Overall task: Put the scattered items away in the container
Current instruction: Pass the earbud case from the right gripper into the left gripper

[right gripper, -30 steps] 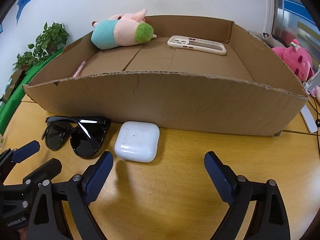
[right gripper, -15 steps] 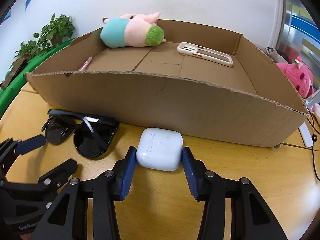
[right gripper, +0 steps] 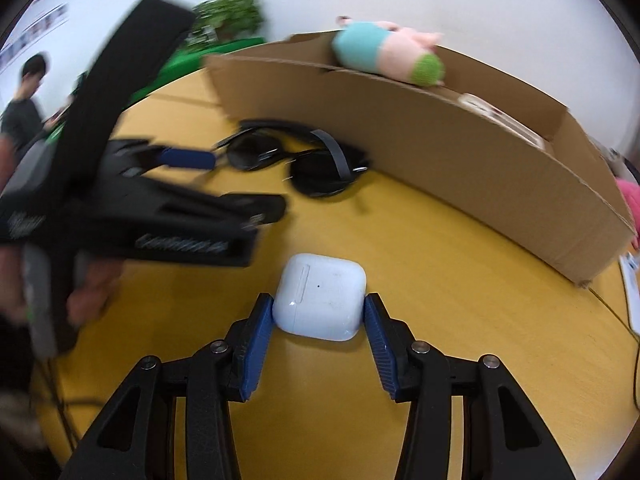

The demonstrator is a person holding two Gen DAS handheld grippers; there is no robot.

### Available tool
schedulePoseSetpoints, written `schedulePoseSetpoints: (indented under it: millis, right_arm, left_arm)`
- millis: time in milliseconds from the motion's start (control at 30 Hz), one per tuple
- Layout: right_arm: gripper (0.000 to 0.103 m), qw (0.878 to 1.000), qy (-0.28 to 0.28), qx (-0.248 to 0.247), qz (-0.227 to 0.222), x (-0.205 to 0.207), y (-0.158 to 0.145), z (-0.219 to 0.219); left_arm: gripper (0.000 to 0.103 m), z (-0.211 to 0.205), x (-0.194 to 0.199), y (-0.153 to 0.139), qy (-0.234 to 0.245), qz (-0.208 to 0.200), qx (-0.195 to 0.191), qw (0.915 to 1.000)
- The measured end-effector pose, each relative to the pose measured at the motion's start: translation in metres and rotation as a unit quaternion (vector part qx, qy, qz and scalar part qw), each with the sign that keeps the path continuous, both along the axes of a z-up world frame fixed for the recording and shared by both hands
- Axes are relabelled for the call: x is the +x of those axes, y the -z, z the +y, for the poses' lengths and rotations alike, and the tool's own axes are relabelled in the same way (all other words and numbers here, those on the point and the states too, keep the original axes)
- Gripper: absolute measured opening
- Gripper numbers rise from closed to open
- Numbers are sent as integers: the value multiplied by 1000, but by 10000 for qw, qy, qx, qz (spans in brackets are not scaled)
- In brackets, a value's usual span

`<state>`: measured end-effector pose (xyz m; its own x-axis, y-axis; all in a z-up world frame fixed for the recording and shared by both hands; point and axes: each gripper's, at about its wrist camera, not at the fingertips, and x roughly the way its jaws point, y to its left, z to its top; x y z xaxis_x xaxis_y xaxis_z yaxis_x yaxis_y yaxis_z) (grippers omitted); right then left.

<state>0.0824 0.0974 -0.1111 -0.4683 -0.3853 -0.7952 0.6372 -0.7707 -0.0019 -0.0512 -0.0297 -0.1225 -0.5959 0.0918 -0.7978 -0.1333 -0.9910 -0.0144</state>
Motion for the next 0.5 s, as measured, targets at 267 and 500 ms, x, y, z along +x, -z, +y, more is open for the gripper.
schedulePoseSetpoints:
  millis: [267,500]
  right_arm:
    - [51,9945,-1042,-22,8,32,1,-2]
    - [51,9890,-1481,-5,70,48,2,5]
  left_arm:
    - [87,28,22,-2,994,-378,-79,9943]
    - [71,51,50,-6,1767,-530,-233,9826]
